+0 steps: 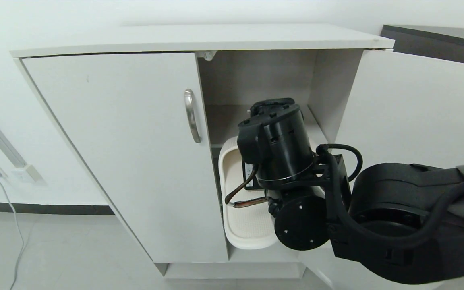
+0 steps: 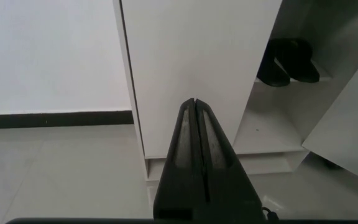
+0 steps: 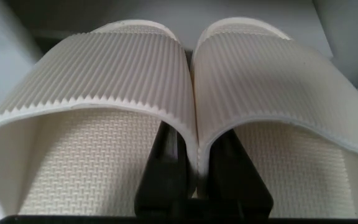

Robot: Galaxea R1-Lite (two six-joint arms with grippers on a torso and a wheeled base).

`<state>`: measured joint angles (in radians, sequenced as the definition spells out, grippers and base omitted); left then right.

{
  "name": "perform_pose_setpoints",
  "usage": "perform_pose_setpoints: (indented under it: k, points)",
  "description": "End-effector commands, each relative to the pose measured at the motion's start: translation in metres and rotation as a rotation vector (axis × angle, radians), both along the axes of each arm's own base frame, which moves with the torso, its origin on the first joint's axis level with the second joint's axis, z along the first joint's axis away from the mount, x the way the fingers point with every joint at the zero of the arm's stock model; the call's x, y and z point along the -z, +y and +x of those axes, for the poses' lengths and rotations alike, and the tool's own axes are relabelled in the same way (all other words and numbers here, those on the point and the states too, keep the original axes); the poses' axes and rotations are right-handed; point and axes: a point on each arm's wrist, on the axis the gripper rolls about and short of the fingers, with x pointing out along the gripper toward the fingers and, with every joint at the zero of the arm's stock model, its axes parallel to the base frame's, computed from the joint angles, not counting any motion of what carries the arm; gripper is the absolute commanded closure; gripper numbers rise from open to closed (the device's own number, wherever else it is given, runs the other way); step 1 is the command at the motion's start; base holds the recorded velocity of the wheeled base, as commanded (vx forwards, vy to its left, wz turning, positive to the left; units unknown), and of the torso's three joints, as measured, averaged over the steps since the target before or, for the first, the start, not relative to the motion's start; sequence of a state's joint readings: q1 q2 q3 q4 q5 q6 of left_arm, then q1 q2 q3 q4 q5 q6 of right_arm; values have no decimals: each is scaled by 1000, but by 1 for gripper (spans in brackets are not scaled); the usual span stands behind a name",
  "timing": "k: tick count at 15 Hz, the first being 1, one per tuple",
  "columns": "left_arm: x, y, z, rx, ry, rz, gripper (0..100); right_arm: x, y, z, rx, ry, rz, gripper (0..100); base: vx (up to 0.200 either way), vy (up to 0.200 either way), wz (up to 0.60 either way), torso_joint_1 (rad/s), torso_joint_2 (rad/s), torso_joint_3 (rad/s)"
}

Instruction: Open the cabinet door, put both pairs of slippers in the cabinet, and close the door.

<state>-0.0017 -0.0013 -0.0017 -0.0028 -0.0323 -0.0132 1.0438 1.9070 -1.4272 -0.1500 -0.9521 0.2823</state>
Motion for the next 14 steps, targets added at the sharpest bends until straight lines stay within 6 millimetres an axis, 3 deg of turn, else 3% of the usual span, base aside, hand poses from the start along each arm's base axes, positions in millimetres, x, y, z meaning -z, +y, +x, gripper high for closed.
perform_pose_setpoints:
  k: [1, 6, 14]
  points:
    - [0, 0, 0, 0, 1, -1, 100, 2, 0, 3, 7, 1, -2, 100, 200, 0, 0, 7, 2, 7]
    - [0, 0, 0, -5, 3, -1, 100, 9, 1, 9, 18, 8, -16, 100, 200, 0, 0, 4, 5, 1]
    - [0, 0, 0, -6, 3, -4, 100, 12, 18, 71, 72, -29, 19, 100, 0, 0, 0, 0, 0, 0]
